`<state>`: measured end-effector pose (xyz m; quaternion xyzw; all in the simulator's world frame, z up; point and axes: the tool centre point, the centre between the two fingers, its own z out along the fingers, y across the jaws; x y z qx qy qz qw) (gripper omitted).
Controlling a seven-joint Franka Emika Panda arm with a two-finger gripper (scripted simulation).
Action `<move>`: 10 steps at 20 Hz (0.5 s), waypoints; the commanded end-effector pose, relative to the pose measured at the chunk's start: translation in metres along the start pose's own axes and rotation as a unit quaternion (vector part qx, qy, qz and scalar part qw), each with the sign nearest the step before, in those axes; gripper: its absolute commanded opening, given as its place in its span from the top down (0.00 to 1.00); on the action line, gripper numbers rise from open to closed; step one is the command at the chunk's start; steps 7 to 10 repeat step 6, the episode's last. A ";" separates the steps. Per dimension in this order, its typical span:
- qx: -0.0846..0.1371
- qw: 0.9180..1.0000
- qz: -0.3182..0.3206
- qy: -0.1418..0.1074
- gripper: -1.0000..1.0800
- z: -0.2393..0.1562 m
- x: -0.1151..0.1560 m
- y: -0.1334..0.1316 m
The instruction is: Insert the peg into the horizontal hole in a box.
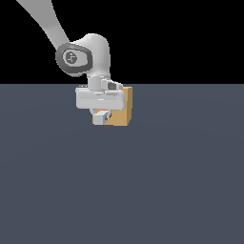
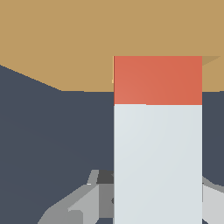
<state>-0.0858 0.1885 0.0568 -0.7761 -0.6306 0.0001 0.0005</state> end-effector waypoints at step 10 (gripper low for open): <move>-0.001 1.000 0.001 0.001 1.00 -0.001 0.020 0.002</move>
